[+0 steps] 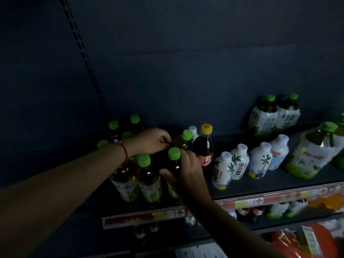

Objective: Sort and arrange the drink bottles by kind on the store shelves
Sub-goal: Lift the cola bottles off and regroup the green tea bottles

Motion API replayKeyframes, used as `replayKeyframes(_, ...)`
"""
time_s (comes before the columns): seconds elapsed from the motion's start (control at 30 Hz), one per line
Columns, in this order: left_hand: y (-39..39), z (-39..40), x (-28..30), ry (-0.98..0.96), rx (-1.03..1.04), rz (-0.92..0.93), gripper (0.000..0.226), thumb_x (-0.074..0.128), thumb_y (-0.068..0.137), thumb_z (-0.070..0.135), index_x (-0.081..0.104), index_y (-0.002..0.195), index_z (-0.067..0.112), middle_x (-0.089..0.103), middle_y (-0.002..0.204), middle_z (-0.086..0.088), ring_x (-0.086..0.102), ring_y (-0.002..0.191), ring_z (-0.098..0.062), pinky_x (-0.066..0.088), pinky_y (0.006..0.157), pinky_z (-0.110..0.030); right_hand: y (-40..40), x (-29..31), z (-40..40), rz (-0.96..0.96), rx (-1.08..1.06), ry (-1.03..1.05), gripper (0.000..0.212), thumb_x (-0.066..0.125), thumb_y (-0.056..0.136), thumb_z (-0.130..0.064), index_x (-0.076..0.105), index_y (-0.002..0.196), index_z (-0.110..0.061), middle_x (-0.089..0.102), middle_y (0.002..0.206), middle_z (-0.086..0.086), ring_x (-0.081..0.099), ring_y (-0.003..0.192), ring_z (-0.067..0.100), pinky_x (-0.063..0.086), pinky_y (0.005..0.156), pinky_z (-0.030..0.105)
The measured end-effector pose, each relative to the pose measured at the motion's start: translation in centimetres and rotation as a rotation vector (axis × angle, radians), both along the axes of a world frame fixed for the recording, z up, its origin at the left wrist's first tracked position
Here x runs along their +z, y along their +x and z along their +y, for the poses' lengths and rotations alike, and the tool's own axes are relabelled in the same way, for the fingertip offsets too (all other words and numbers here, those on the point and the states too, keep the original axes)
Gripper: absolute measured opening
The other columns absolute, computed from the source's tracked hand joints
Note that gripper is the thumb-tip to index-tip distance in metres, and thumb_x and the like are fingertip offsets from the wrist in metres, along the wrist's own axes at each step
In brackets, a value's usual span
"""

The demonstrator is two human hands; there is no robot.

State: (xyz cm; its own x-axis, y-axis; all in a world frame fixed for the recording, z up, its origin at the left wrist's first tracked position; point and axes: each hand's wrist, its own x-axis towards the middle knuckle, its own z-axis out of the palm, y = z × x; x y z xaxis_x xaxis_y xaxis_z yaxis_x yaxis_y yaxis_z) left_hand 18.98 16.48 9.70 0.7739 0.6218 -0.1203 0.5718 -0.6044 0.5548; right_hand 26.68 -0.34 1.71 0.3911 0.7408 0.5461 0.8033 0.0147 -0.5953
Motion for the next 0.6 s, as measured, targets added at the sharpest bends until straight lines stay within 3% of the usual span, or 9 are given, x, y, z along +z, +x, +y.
replayKeyframes(0.13, 0.6, -0.6, 0.9, -0.073, -0.018, -0.085, 0.066, 0.073, 0.088, 0.024, 0.041, 0.143, 0.038, 0.053, 0.13, 0.0, 0.055, 0.113, -0.011, 0.048, 0.095, -0.028, 0.0, 0.4, 0.0, -0.011, 0.005, -0.043, 0.064, 0.05, 0.088, -0.063, 0.051, 0.126, -0.012, 0.054, 0.112, 0.004, 0.051, 0.098, 0.019, 0.048, 0.081, 0.034)
replayKeyframes(0.23, 2.2, -1.4, 2.2, -0.098, -0.128, -0.092, 0.075, 0.068, 0.091, 0.016, 0.03, 0.152, 0.038, 0.042, 0.135, 0.005, 0.043, 0.12, -0.005, 0.04, 0.079, -0.007, 0.1, 0.5, 0.0, 0.019, 0.028, -0.047, 0.062, 0.053, 0.087, -0.061, 0.05, 0.127, -0.014, 0.052, 0.115, 0.001, 0.047, 0.102, 0.014, 0.044, 0.082, 0.029)
replayKeyframes(0.3, 3.3, -2.1, 2.8, -0.042, -0.199, -0.107, 0.074, 0.067, 0.092, 0.017, 0.03, 0.154, 0.036, 0.038, 0.134, 0.013, 0.037, 0.122, -0.001, 0.036, 0.082, -0.001, 0.1, 0.4, -0.1, 0.027, 0.026, -0.052, 0.061, 0.052, 0.087, -0.061, 0.049, 0.126, -0.015, 0.051, 0.112, -0.001, 0.045, 0.1, 0.013, 0.045, 0.082, 0.03)
replayKeyframes(0.4, 4.3, -1.9, 2.9, 0.201, -0.331, 0.048, 0.048, 0.066, 0.092, 0.027, 0.055, 0.138, 0.035, 0.05, 0.133, 0.011, 0.049, 0.122, -0.007, 0.041, 0.099, -0.023, 0.2, 0.2, -0.2, 0.036, 0.028, -0.079, 0.064, 0.049, 0.086, -0.065, 0.047, 0.129, -0.016, 0.051, 0.112, -0.002, 0.048, 0.1, 0.015, 0.047, 0.082, 0.034)
replayKeyframes(0.47, 4.3, -1.2, 2.7, 0.341, -0.382, 0.289, 0.019, 0.062, 0.092, 0.036, 0.071, 0.108, 0.03, 0.066, 0.109, 0.007, 0.062, 0.1, -0.014, 0.051, 0.09, -0.034, 0.4, 0.2, -0.3, 0.046, 0.038, -0.095, 0.067, 0.048, 0.085, -0.066, 0.045, 0.132, -0.019, 0.051, 0.115, -0.002, 0.048, 0.104, 0.016, 0.048, 0.085, 0.035)
replayKeyframes(0.5, 4.1, -0.9, 2.7, 0.337, -0.364, 0.356, 0.019, 0.061, 0.093, 0.038, 0.073, 0.102, 0.028, 0.069, 0.103, 0.008, 0.064, 0.093, -0.014, 0.053, 0.085, -0.034, 0.5, 0.3, -0.3, 0.051, 0.047, -0.107, 0.067, 0.048, 0.085, -0.067, 0.044, 0.134, -0.021, 0.05, 0.117, -0.003, 0.048, 0.105, 0.015, 0.048, 0.086, 0.035)
replayKeyframes(0.6, 3.0, -0.1, 3.1, 0.298, -0.269, 0.291, 0.022, 0.06, 0.095, 0.034, 0.073, 0.109, 0.024, 0.072, 0.108, 0.009, 0.064, 0.095, -0.008, 0.05, 0.083, -0.027, 0.5, 0.2, -0.7, 0.061, 0.064, -0.111, 0.07, 0.05, 0.083, -0.066, 0.038, 0.138, -0.024, 0.049, 0.121, -0.005, 0.046, 0.109, 0.011, 0.045, 0.086, 0.029)
